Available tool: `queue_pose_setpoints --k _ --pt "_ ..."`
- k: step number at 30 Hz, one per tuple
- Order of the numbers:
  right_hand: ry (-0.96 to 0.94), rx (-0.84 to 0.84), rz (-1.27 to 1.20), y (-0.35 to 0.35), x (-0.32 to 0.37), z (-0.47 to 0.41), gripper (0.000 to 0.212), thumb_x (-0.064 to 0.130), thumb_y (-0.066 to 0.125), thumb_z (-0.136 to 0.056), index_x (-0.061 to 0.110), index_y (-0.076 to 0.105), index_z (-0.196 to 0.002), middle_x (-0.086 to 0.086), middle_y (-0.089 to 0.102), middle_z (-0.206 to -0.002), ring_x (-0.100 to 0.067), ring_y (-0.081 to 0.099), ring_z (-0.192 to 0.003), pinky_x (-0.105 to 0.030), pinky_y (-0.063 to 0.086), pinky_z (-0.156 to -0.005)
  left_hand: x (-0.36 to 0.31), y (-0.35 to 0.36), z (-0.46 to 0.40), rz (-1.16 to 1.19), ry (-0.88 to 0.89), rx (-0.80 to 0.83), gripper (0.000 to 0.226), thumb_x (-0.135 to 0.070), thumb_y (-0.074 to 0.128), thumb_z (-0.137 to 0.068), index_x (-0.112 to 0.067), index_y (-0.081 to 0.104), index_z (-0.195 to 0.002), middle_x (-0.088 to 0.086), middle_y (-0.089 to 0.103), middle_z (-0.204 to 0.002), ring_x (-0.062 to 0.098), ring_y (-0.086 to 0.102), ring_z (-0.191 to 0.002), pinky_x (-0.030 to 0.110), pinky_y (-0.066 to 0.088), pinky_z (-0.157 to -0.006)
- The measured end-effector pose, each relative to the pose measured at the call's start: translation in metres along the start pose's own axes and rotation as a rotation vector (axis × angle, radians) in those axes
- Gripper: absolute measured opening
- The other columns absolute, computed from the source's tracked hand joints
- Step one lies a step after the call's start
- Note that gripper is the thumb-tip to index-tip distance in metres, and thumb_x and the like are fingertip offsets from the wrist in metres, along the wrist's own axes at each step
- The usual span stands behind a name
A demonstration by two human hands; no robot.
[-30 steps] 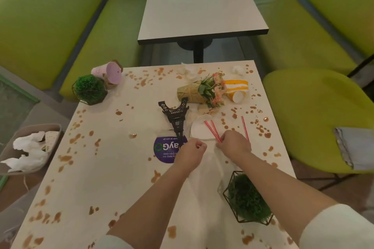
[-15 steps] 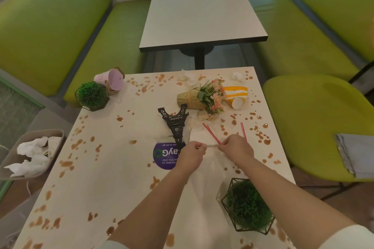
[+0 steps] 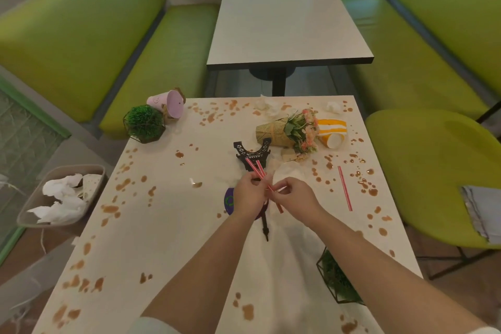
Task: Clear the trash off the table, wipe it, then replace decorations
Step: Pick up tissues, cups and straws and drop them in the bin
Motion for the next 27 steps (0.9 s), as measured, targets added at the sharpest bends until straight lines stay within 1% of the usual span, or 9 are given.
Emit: queue_pose_setpoints --k 5,7,10,14,17,19,23,25,27 --pt "0.011 0.101 -0.090 0.046 0.026 0.004 0.018 0.021 0.073 -0.086 0.015 0.065 -0.102 0.000 0.068 -0.085 -0.005 0.059 -0.065 -0.010 0.040 -0.048 0.010 -0.055 -0.002 0.064 -0.032 -0.043 0.032 -0.031 0.063 -0.094 -0.013 0.057 -0.119 0.006 0.071 -0.094 0.019 0.072 -0.077 0.041 0.060 -0.079" --pt "0.010 0.098 -0.122 0.066 0.038 0.005 0.016 0.025 0.068 -0.089 0.015 0.064 -0.102 -0.001 0.069 -0.092 -0.007 0.060 -0.070 -0.015 0.043 -0.054 0.015 -0.077 -0.001 0.107 -0.042 -0.025 0.027 -0.025 0.062 -0.094 -0.013 0.057 -0.118 0.006 0.070 -0.092 0.019 0.072 -0.074 0.038 0.061 -0.074" --pt "0.028 0.059 -0.147 0.095 0.054 0.004 0.015 0.029 0.063 -0.092 0.015 0.063 -0.099 -0.003 0.067 -0.091 -0.013 0.059 -0.071 -0.027 0.050 -0.064 0.023 -0.109 0.003 0.136 -0.036 0.036 0.020 -0.019 0.062 -0.095 -0.013 0.061 -0.114 0.005 0.069 -0.088 0.013 0.069 -0.065 0.026 0.060 -0.062" --pt "0.054 0.110 -0.122 0.152 0.085 0.005 0.018 0.027 0.060 -0.093 0.010 0.067 -0.096 -0.003 0.067 -0.088 -0.015 0.053 -0.063 -0.028 0.043 -0.057 0.039 -0.166 0.004 0.148 -0.020 0.058 0.027 -0.026 0.068 -0.092 -0.011 0.063 -0.113 0.006 0.067 -0.097 0.017 0.066 -0.068 0.029 0.061 -0.068" --pt "0.077 0.172 -0.150 0.204 0.110 0.008 0.014 0.023 0.063 -0.091 0.011 0.069 -0.086 -0.003 0.066 -0.085 -0.015 0.054 -0.063 -0.026 0.045 -0.058 0.056 -0.221 -0.001 0.133 -0.014 0.022 0.026 -0.026 0.068 -0.091 -0.013 0.063 -0.114 0.008 0.063 -0.104 0.016 0.064 -0.064 0.029 0.060 -0.067" --pt "0.100 0.213 -0.195 0.237 0.122 0.008 0.012 0.021 0.066 -0.089 0.010 0.069 -0.085 -0.003 0.065 -0.083 -0.016 0.053 -0.063 -0.025 0.046 -0.058 0.066 -0.253 -0.007 0.108 -0.010 0.030 0.022 -0.024 0.065 -0.093 -0.016 0.063 -0.114 0.008 0.062 -0.105 0.017 0.065 -0.068 0.029 0.060 -0.068" --pt "0.116 0.279 -0.230 0.303 0.146 0.005 0.018 0.019 0.071 -0.087 0.002 0.073 -0.091 -0.008 0.068 -0.083 -0.018 0.056 -0.065 -0.025 0.050 -0.059 0.094 -0.310 -0.019 0.099 -0.037 0.071 0.021 -0.012 0.060 -0.096 -0.017 0.063 -0.116 0.007 0.063 -0.099 0.023 0.070 -0.081 0.032 0.061 -0.073" --pt "0.099 0.270 -0.193 0.332 0.161 0.002 0.017 0.019 0.071 -0.087 0.002 0.073 -0.092 -0.009 0.071 -0.085 -0.018 0.059 -0.065 -0.025 0.052 -0.059 0.109 -0.339 -0.026 0.109 -0.069 0.049 0.024 -0.007 0.056 -0.097 -0.019 0.062 -0.116 0.006 0.063 -0.093 0.021 0.068 -0.080 0.033 0.061 -0.074" --pt "0.076 0.246 -0.180 0.358 0.175 -0.004 0.015 0.016 0.069 -0.089 0.001 0.071 -0.092 -0.010 0.069 -0.084 -0.019 0.060 -0.063 -0.028 0.054 -0.058 0.124 -0.370 -0.035 0.129 -0.093 0.000 0.032 -0.003 0.052 -0.097 -0.020 0.059 -0.124 0.005 0.061 -0.088 0.017 0.066 -0.076 0.029 0.060 -0.072"
Point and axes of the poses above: each hand's wrist, its own z-axis away from the middle knuckle, its own y-axis out of the palm, x = y × z, the point moved 10 cm from there along -z, towards the middle knuckle
